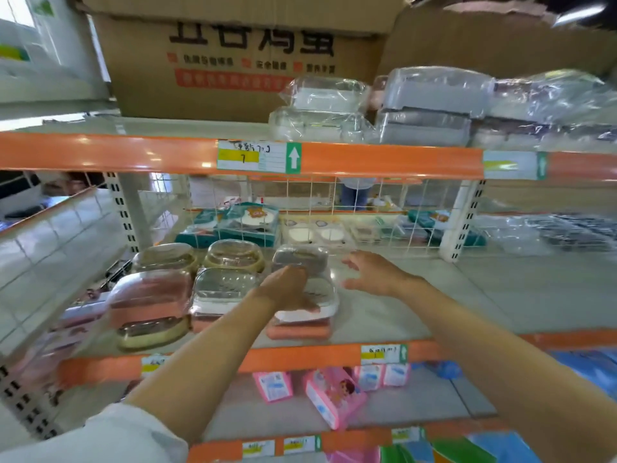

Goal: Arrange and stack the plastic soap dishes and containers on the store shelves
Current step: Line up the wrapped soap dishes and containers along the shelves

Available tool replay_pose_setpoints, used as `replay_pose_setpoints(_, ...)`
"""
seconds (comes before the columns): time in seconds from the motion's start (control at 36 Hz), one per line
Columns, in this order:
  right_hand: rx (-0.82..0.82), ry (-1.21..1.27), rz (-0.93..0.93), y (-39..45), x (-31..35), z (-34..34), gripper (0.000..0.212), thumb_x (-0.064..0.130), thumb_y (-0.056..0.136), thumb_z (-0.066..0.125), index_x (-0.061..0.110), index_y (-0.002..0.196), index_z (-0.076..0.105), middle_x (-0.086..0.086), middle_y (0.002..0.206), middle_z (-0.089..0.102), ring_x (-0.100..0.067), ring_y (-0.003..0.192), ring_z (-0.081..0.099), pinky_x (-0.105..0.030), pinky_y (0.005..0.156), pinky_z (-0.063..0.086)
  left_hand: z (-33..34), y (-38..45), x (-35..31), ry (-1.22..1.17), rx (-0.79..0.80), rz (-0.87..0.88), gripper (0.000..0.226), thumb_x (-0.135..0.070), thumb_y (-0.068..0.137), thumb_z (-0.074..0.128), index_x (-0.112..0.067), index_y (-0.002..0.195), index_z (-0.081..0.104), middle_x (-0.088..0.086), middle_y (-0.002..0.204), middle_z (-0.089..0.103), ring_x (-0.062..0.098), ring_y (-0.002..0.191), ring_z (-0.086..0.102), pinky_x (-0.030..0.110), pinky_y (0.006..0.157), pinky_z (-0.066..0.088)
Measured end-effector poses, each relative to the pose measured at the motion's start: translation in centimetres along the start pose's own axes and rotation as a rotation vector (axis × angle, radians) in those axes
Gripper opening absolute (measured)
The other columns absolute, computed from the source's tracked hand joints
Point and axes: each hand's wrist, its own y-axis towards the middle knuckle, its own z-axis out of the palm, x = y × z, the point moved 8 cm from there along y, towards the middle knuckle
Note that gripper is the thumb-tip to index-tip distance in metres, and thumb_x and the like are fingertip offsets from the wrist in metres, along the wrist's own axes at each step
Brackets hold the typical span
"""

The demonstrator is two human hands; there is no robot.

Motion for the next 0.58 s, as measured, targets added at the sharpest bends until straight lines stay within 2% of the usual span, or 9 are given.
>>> replay_pose_setpoints(0.08, 0.051, -0.020, 0.037, -2.8, -0.3, -0.8, 0.051, 0.032, 0.090, 0.063, 0.011, 0.134, 0.047, -0.007, 0.128, 0.054, -0.021, 0.114, 0.053, -0.029, 0.096, 0.042, -2.2, -1.6, -1.6, -0.039, 0.013, 0.008, 0.060, -0.036, 0.087, 0.065, -0.017, 0.139, 0.042, 0.002, 0.137, 0.050, 0.020, 0.125, 0.047, 0.033, 0.106, 0.038)
replay_pose_setpoints(0.17, 0.049, -0.063, 0.030, -5.6, 0.1, -1.8, 0.043, 0.033, 0.089, 0.065, 0.011, 0.125, 0.054, -0.004, 0.115, 0.059, -0.022, 0.107, 0.056, -0.029, 0.090, 0.044, -4.0, -3.4, -3.7, -0.022, 0.059, 0.043, 0.050, -0.034, 0.087, 0.064, -0.021, 0.133, 0.048, 0.000, 0.132, 0.053, 0.020, 0.117, 0.052, 0.037, 0.100, 0.043)
replay_pose_setpoints(0.28, 0.018, -0.095, -0.002, -8.9, 1.5, -3.3, 0.037, 0.034, 0.088, 0.066, 0.013, 0.117, 0.057, 0.003, 0.102, 0.055, -0.016, 0.095, 0.054, -0.028, 0.085, 0.043, -6.9, -6.1, -6.3, 0.004, 0.044, 0.082, 0.035, -0.030, 0.088, 0.065, -0.018, 0.120, 0.061, 0.001, 0.115, 0.064, 0.017, 0.103, 0.059, 0.029, 0.089, 0.047)
replay_pose_setpoints(0.36, -0.018, -0.095, -0.059, -11.3, 3.1, -4.8, 0.033, 0.032, 0.087, 0.068, 0.013, 0.113, 0.058, 0.003, 0.097, 0.056, -0.017, 0.092, 0.054, -0.030, 0.084, 0.045, -9.5, -8.3, -8.7, 0.001, 0.020, 0.134, 0.027, -0.024, 0.090, 0.063, -0.010, 0.112, 0.066, 0.003, 0.111, 0.067, 0.017, 0.100, 0.062, 0.024, 0.083, 0.048)
replay_pose_setpoints(0.47, -0.116, -0.121, -0.138, -13.9, 5.9, -8.4, 0.036, 0.031, 0.087, 0.068, 0.010, 0.115, 0.059, 0.004, 0.094, 0.056, -0.014, 0.089, 0.054, -0.025, 0.082, 0.044, -13.9, -10.2, -10.6, 0.008, -0.107, 0.184, 0.023, -0.028, 0.091, 0.062, -0.011, 0.106, 0.068, 0.002, 0.107, 0.067, 0.015, 0.098, 0.061, 0.029, 0.088, 0.050)
replay_pose_setpoints(0.58, -0.214, -0.151, -0.205, -15.5, 8.8, -12.3, 0.039, 0.031, 0.087, 0.067, 0.010, 0.119, 0.058, 0.005, 0.097, 0.054, -0.016, 0.094, 0.055, -0.023, 0.081, 0.043, -18.9, -11.5, -12.3, -0.031, -0.281, 0.237, 0.018, -0.022, 0.091, 0.062, -0.009, 0.099, 0.070, 0.003, 0.099, 0.069, 0.013, 0.087, 0.062, 0.027, 0.081, 0.052)
